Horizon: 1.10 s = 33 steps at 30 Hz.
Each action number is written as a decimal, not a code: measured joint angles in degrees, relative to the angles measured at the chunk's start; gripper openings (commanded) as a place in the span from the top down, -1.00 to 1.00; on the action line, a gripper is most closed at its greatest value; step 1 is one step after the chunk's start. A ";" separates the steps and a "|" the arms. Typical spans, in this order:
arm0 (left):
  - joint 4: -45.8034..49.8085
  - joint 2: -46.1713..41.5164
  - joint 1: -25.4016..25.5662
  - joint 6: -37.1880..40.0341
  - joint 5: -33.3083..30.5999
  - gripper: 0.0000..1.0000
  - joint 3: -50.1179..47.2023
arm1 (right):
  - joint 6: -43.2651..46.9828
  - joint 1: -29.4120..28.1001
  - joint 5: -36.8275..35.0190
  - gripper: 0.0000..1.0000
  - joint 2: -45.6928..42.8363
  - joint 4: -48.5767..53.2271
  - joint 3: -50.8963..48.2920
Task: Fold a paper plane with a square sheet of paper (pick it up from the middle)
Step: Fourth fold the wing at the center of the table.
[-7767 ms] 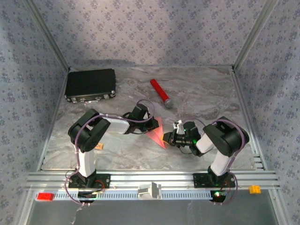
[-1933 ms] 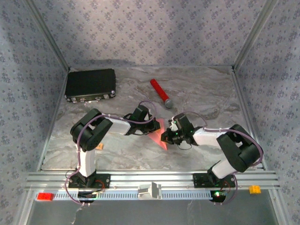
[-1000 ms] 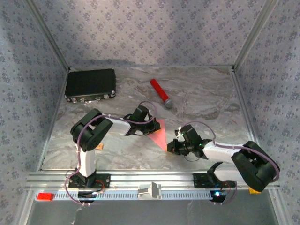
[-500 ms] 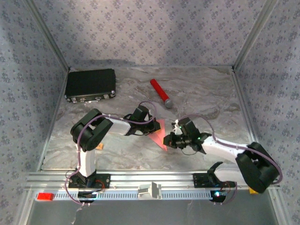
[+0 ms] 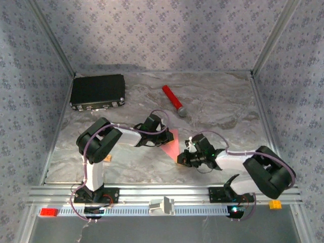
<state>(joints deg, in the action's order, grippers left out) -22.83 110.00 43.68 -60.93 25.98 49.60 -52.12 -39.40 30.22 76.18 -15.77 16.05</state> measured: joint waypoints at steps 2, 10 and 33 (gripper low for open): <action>-0.04 0.00 0.00 0.00 0.02 0.91 -0.02 | 0.00 -0.42 0.15 0.91 -2.14 1.25 -1.27; -0.17 0.00 0.00 -0.02 0.04 0.91 -0.04 | 0.07 0.76 0.15 0.90 -11.23 9.68 -1.51; -0.33 0.00 0.22 0.00 -0.02 0.91 -0.07 | 2.16 3.91 -0.74 0.92 13.05 6.23 16.13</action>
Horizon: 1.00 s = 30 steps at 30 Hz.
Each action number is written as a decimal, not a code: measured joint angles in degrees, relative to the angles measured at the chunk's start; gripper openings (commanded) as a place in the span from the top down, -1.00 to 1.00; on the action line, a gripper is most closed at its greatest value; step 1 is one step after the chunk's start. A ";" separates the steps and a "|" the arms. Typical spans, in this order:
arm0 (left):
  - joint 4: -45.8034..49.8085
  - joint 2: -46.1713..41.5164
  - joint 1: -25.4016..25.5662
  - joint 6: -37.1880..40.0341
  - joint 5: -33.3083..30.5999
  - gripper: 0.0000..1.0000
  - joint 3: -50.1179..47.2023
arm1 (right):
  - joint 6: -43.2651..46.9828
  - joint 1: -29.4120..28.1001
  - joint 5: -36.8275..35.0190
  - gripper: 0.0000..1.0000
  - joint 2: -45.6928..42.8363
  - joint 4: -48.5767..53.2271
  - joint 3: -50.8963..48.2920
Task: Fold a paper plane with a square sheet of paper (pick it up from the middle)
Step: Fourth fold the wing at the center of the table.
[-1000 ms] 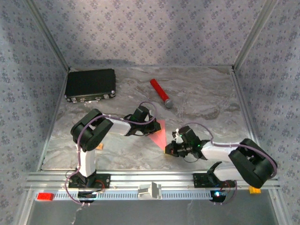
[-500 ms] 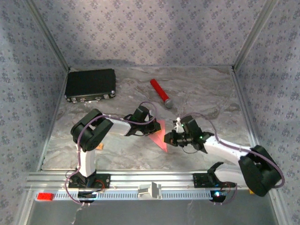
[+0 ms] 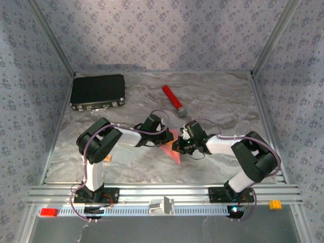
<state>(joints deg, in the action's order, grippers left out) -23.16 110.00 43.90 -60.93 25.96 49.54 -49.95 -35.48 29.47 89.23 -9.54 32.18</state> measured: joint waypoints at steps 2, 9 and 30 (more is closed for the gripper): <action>-0.02 0.02 0.00 0.02 0.07 0.91 0.00 | -0.24 0.11 -0.11 0.93 0.24 -2.43 -2.45; -0.17 0.04 0.00 0.02 0.02 0.87 0.00 | -1.55 0.81 1.18 0.96 -0.09 -14.12 -8.52; 6.34 -4.87 3.10 3.04 -1.75 1.00 -0.33 | 1.81 3.26 6.60 1.00 0.46 -12.57 -8.24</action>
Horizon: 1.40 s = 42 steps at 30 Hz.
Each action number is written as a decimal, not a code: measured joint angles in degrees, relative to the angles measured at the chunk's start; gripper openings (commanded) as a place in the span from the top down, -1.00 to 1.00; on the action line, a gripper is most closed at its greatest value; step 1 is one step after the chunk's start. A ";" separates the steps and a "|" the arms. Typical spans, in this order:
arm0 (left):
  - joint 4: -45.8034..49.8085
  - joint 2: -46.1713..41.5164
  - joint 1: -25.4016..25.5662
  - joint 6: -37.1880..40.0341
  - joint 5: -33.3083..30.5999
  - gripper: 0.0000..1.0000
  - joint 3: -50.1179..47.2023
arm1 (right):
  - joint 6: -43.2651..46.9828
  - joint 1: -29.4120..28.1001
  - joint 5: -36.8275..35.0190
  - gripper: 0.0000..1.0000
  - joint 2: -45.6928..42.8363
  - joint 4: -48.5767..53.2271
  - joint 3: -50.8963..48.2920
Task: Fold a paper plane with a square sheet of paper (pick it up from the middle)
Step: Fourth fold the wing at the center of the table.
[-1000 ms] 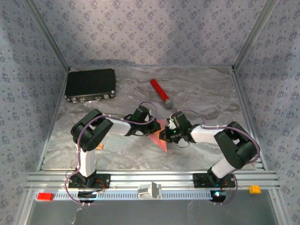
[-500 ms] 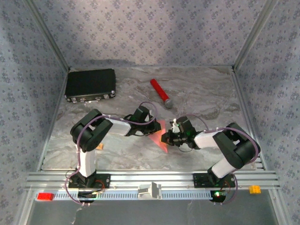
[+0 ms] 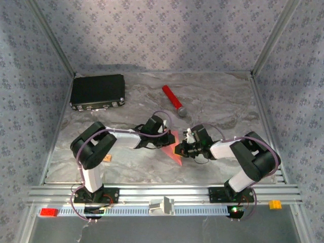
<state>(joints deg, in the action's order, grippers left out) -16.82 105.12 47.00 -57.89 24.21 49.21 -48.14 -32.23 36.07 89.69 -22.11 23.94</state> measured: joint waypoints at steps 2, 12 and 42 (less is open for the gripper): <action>0.76 1.68 -0.09 -0.02 -0.09 1.00 0.04 | -0.02 0.00 0.02 1.00 0.00 0.00 0.00; 2.03 2.36 -1.51 -0.22 0.02 1.00 1.05 | 0.15 0.02 0.17 1.00 -0.02 -0.94 -0.68; 9.53 5.29 -12.50 4.76 0.46 1.00 8.09 | 2.80 0.31 1.64 1.00 -0.07 -0.85 -0.92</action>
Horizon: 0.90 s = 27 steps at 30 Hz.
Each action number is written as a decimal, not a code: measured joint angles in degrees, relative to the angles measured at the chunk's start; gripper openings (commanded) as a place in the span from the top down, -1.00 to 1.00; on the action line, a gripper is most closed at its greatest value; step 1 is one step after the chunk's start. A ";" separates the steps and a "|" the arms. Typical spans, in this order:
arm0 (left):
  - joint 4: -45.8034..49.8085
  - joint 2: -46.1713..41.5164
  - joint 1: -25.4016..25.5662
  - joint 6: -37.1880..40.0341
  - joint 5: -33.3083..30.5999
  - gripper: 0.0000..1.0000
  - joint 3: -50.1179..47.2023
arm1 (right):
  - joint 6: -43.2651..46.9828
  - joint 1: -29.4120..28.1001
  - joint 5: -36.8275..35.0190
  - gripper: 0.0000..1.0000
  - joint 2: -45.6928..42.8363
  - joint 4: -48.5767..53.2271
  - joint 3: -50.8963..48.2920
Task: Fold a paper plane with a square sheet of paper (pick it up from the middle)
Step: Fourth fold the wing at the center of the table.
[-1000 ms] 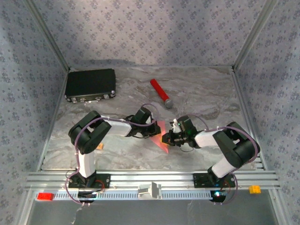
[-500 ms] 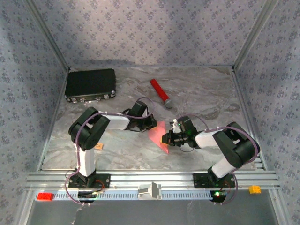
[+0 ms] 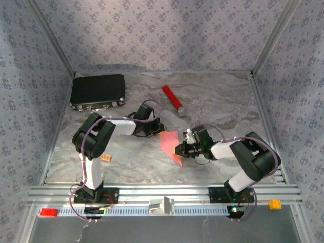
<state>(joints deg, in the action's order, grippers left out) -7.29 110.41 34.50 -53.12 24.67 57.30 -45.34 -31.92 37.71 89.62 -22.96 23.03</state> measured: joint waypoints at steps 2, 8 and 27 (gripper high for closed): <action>0.15 0.00 0.00 0.17 0.02 1.00 0.04 | 0.02 0.09 0.24 1.00 0.00 0.09 0.00; 2.45 -1.03 -0.13 1.16 -1.46 1.00 0.24 | 0.83 0.44 1.20 1.00 0.00 0.90 0.07; -0.37 -6.25 8.85 1.81 -0.85 1.00 0.09 | 1.49 1.31 3.08 1.00 0.00 3.32 0.57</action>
<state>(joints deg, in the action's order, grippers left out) -7.66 104.16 43.35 -51.31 23.81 57.39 -43.86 -30.61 40.80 89.62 -19.64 23.59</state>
